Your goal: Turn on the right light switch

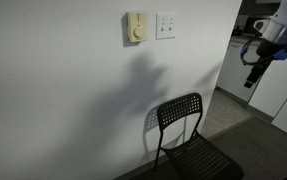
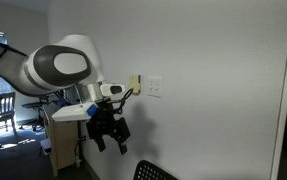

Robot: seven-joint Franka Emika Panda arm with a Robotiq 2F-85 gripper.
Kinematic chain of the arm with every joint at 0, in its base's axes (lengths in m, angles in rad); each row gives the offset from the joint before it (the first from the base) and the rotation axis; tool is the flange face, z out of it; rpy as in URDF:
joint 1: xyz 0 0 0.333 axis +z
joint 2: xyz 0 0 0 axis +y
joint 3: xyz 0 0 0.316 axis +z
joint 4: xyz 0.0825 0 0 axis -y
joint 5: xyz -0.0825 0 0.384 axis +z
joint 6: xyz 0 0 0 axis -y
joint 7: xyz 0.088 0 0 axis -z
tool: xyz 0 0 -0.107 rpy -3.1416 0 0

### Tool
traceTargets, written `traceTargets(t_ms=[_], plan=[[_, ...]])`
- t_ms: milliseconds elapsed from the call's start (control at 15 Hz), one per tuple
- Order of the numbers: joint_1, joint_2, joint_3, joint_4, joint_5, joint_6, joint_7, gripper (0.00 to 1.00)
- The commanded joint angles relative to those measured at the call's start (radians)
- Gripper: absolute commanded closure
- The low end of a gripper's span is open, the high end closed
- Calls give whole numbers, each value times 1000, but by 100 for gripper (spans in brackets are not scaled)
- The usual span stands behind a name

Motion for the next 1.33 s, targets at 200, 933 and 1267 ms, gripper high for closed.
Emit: traceTargets(t_ms=[200, 933, 1267], plan=[[-26, -8, 13, -11, -68, 12, 29, 0], [-33, 228, 92, 265, -336, 203, 159, 0], [-14, 320, 89, 389, -497, 232, 240, 0]])
